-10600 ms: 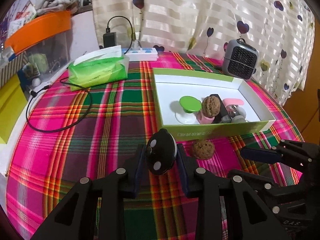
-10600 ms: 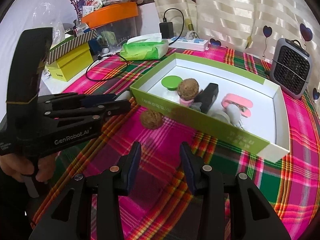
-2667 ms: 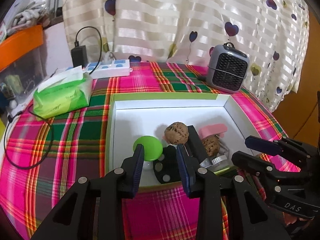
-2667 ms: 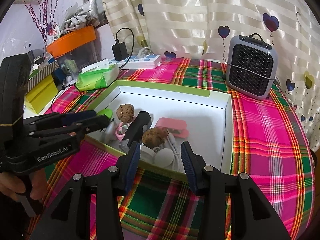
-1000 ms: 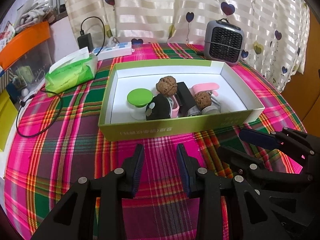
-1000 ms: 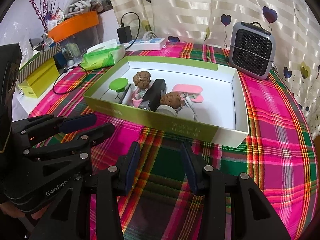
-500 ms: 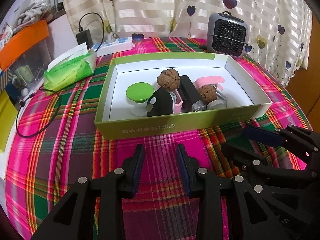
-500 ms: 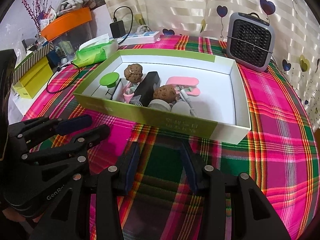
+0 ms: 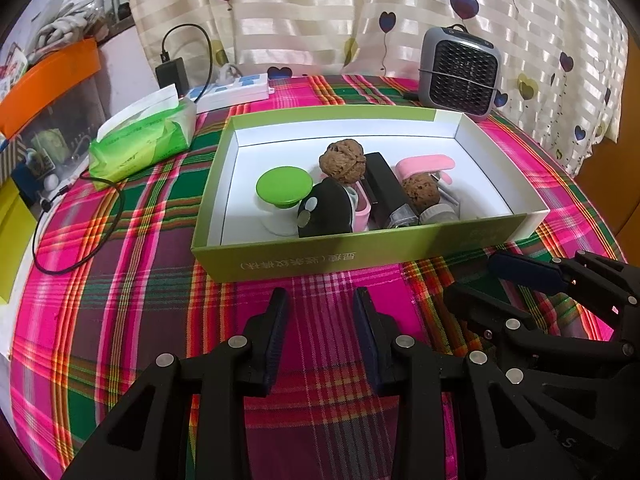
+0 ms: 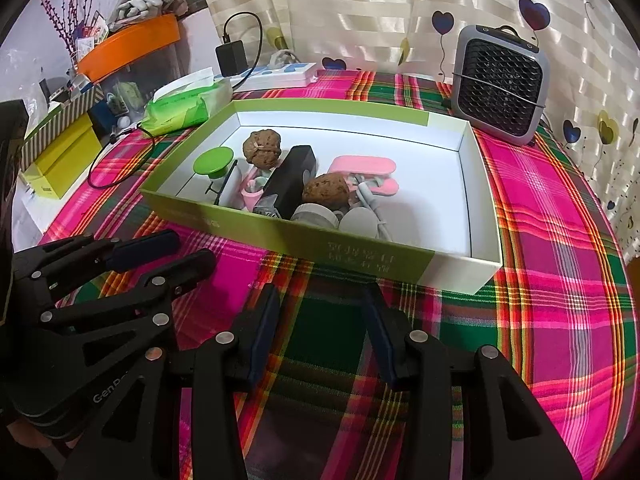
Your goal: Organize objects
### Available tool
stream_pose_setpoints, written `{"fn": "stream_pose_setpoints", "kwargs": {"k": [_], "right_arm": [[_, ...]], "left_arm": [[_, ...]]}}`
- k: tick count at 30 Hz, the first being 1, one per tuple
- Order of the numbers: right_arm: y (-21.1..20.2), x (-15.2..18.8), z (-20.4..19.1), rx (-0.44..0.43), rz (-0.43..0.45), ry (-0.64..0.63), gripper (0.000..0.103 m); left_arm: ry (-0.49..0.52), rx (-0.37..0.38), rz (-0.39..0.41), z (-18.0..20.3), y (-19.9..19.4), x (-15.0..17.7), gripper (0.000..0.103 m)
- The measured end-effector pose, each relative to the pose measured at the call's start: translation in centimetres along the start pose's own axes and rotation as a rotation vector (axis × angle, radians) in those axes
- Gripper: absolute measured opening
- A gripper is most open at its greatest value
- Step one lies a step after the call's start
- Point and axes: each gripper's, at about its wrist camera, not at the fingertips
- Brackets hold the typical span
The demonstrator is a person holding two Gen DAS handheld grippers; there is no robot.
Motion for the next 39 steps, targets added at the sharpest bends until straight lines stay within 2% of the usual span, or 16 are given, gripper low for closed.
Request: {"fn": "stream_pose_setpoints", "kwargs": {"k": [39], "right_arm": [[0.22, -0.23, -0.07, 0.025, -0.006, -0.021, 0.045]], "left_arm": [[-0.005, 0.004, 0.000, -0.19, 0.06, 0.03, 0.032]]}}
Point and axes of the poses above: each gripper's, at about its wrist camera, not at the fingertips, and y roughly the way its jaws point, z to its right, x to its underside
